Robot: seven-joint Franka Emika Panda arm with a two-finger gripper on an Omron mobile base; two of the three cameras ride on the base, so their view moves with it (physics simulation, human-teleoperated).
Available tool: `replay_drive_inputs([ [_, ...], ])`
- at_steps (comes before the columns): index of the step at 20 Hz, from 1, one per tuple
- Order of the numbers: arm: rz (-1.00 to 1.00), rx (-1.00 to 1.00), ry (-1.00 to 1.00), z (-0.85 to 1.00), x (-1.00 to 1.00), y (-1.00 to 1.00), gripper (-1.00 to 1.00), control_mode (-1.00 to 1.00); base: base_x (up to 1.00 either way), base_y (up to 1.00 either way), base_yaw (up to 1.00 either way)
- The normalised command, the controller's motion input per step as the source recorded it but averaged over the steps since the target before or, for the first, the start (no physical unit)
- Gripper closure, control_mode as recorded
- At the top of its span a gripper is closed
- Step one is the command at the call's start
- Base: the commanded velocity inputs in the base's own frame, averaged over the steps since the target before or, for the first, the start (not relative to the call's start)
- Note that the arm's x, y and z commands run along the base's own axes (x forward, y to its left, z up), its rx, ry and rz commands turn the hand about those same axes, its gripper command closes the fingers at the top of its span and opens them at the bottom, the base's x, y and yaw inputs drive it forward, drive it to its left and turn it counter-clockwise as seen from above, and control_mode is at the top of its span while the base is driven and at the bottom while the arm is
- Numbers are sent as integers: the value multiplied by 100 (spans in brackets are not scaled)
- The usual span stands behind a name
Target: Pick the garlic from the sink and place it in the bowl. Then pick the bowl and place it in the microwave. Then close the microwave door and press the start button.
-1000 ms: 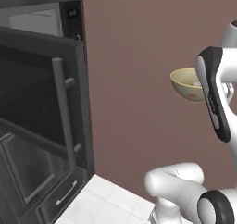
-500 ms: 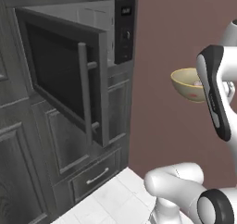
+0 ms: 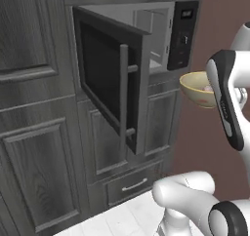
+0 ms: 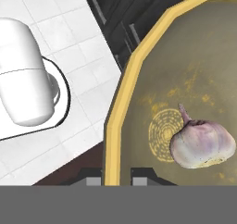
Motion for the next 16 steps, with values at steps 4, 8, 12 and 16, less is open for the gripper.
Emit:
replay_drive_inputs([
  [4,0,0,0,0,0,0,100,100,59,-21,37],
  [8,0,0,0,0,0,0,100,100,17,-20,29],
  [12,0,0,0,0,0,0,100,100,17,-36,29],
  [16,0,0,0,0,0,0,100,100,44,-51,28],
])
